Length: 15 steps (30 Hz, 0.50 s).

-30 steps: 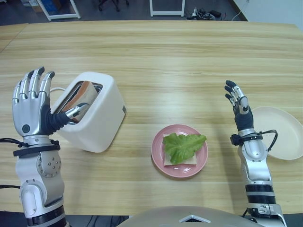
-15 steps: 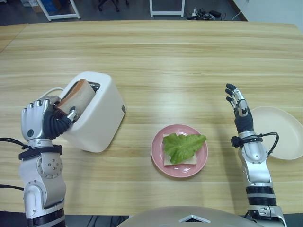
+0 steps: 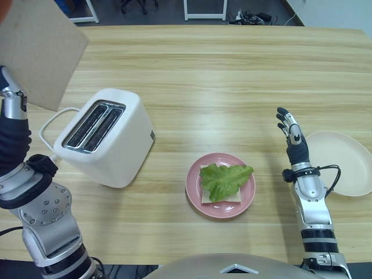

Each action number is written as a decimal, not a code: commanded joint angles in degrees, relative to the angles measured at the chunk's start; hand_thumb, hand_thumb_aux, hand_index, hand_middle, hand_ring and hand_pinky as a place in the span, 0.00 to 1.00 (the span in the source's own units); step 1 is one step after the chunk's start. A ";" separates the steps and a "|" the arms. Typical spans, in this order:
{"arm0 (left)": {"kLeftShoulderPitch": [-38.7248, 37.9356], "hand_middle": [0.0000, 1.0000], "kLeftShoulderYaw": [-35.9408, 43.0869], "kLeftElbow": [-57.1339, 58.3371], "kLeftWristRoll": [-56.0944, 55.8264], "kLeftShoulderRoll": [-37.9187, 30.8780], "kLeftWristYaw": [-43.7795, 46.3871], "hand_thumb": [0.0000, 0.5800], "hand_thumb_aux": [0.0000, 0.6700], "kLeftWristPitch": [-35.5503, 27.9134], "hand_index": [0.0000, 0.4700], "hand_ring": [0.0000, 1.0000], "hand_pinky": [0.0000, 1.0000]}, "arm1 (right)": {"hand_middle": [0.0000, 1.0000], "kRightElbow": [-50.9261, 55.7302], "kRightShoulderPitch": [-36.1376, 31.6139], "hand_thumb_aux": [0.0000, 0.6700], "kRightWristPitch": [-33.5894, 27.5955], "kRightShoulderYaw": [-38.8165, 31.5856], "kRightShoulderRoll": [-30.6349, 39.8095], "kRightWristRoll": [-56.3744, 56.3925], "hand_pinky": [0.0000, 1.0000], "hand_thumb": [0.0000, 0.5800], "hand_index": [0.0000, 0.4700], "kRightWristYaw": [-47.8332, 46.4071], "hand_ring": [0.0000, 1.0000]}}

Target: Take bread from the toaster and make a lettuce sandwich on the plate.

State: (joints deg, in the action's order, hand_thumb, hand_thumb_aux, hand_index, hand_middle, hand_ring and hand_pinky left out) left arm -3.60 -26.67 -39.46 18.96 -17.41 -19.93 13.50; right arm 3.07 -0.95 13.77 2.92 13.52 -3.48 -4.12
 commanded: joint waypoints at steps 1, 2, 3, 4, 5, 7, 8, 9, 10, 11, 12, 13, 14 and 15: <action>-1.62 1.00 13.77 -2.87 -24.86 8.11 9.04 1.00 1.00 -9.36 1.00 1.00 1.00 | 0.00 1.26 -1.05 0.00 -1.35 0.97 -0.44 0.19 0.00 0.00 0.00 0.74 0.00; -2.64 1.00 17.65 -2.65 -28.03 9.69 10.83 1.00 1.00 -11.82 1.00 1.00 1.00 | 0.00 1.60 -1.20 0.00 -1.43 1.21 -0.38 0.41 0.00 0.00 0.00 0.80 0.00; -3.71 1.00 21.56 -2.08 -29.69 11.01 12.35 1.00 1.00 -13.57 1.00 1.00 1.00 | 0.00 2.00 -1.35 0.00 -1.46 1.44 -0.23 0.58 0.00 0.00 0.00 0.83 0.00; -4.71 1.00 25.29 -1.21 -30.78 11.82 14.03 1.00 1.00 -15.02 1.00 1.00 1.00 | 0.00 2.41 -1.44 0.00 -1.47 1.73 -0.05 0.64 0.00 0.00 0.00 0.97 0.00; -5.67 1.00 28.44 -0.03 -31.76 12.28 15.67 1.00 1.00 -16.68 1.00 1.00 1.00 | 0.00 2.82 -1.52 0.00 -1.52 2.05 0.12 0.73 0.00 0.00 0.00 1.06 0.00; -6.65 1.00 33.36 3.55 -33.15 12.23 19.72 1.00 1.00 -19.44 1.00 1.00 1.00 | 0.00 3.44 -1.63 0.00 -1.61 2.70 0.37 0.89 0.00 0.00 0.00 1.16 0.00; -6.57 1.00 35.21 5.35 -33.42 11.42 22.07 1.00 1.00 -20.82 1.00 1.00 1.00 | 0.00 3.65 -1.67 0.00 -1.64 2.94 0.41 0.95 0.00 0.00 0.00 1.16 0.00; -6.06 1.00 36.52 7.75 -33.22 10.82 24.09 1.00 1.00 -21.55 1.00 1.00 1.00 | 0.00 3.97 -1.75 0.00 -1.62 3.07 0.40 0.92 0.00 0.00 0.00 1.16 0.00; -4.92 1.00 37.14 10.40 -33.28 10.10 26.08 1.00 1.00 -22.62 1.00 1.00 1.00 | 0.00 4.38 -1.85 0.00 -1.55 3.08 0.35 0.86 0.00 0.00 0.00 1.15 0.00; -3.29 1.00 37.34 13.45 -32.92 9.52 27.34 1.00 1.00 -24.01 1.00 1.00 1.00 | 0.00 4.83 -1.93 0.00 -1.44 3.01 0.26 0.74 0.00 0.00 0.00 1.18 0.00; -1.41 1.00 37.47 16.65 -32.24 9.25 28.30 1.00 1.00 -24.85 1.00 1.00 1.00 | 0.00 5.22 -1.99 0.00 -1.35 2.87 0.12 0.57 0.00 0.00 0.00 1.26 0.00; 0.31 1.00 37.94 19.18 -31.76 9.00 29.38 1.00 1.00 -25.87 1.00 1.00 1.00 | 0.00 5.67 -2.12 0.00 -1.23 2.67 -0.03 0.37 0.00 0.00 0.00 1.34 0.00; 1.60 1.00 38.49 21.12 -31.16 9.39 29.67 1.00 1.00 -26.29 1.00 1.00 1.00 | 0.00 6.12 -2.26 0.00 -1.15 2.43 -0.14 0.13 0.00 0.00 0.00 1.41 0.00; 2.39 1.00 39.27 22.27 -30.37 9.85 29.75 1.00 1.00 -26.64 1.00 1.00 1.00 | 0.00 6.47 -2.37 0.00 -1.06 2.22 -0.26 -0.06 0.00 0.00 0.00 1.46 0.00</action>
State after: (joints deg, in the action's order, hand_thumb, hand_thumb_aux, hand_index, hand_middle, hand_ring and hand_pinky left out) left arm -4.02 10.90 -20.88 -13.26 -8.06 9.05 -11.56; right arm 8.25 -2.62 13.00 5.45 13.62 -3.14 -2.82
